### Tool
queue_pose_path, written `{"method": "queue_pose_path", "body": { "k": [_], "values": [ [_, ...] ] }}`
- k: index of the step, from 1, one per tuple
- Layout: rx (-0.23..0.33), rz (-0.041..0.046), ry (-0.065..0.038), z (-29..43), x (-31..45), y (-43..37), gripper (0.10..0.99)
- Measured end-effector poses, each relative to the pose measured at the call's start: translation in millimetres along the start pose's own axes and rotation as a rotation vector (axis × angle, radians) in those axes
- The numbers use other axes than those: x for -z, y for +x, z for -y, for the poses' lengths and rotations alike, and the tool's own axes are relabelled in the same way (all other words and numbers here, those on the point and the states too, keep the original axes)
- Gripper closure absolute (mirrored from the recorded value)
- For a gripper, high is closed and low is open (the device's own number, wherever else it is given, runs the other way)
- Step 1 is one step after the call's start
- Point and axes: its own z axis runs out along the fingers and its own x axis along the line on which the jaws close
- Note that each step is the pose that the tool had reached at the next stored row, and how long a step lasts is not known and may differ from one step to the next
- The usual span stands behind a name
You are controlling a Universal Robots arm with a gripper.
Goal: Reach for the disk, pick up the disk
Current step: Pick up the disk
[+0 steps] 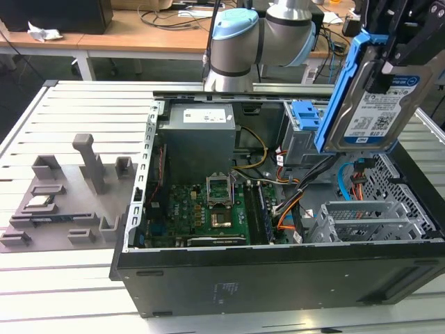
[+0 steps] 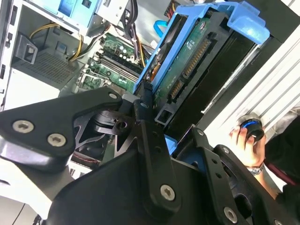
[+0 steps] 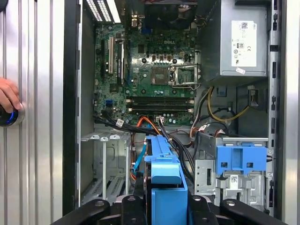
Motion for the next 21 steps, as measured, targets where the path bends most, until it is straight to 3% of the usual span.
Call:
{"method": "queue_pose_path", "body": {
  "k": [11, 21],
  "values": [
    [0.003, -0.0005, 0.0, 0.0, -2.6, 12.5, 0.722],
    [0.004, -0.0027, 0.0, 0.0, -3.4, 17.8, 0.722]
  ]
}}
